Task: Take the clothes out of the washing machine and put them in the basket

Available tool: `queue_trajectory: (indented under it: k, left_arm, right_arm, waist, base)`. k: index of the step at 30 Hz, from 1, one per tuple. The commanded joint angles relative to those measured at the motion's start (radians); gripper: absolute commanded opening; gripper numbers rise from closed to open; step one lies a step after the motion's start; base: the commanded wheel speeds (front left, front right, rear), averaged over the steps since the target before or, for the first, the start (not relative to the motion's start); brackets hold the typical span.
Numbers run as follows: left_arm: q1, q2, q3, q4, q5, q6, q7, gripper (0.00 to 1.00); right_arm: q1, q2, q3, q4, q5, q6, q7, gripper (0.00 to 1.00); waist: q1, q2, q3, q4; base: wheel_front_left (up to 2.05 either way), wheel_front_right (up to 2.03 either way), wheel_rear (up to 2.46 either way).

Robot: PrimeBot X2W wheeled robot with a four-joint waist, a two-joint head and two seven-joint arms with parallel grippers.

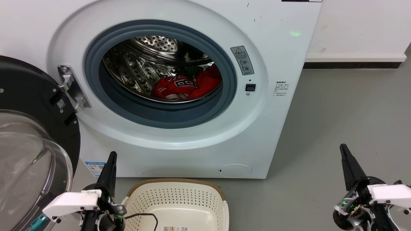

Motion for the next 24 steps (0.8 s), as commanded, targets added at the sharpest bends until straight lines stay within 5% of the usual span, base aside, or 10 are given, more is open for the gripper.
queue_trajectory:
  k: [1, 24]
  left_arm:
    - [-0.006, 0.0, 0.003, -0.001, -0.003, -0.003, 0.001, 0.0]
    - [-0.006, 0.0, 0.003, -0.001, -0.003, -0.003, 0.001, 0.0]
  right_arm:
    - [-0.012, 0.004, 0.001, 0.001, -0.004, 0.0, 0.0, 0.0]
    - [-0.012, 0.004, 0.001, 0.001, -0.004, 0.0, 0.0, 0.0]
  waist:
    - [0.0, 0.0, 0.0, 0.0]
    - [0.0, 0.0, 0.0, 0.0]
  base:
    - [0.0, 0.0, 0.0]
    - [0.0, 0.0, 0.0]
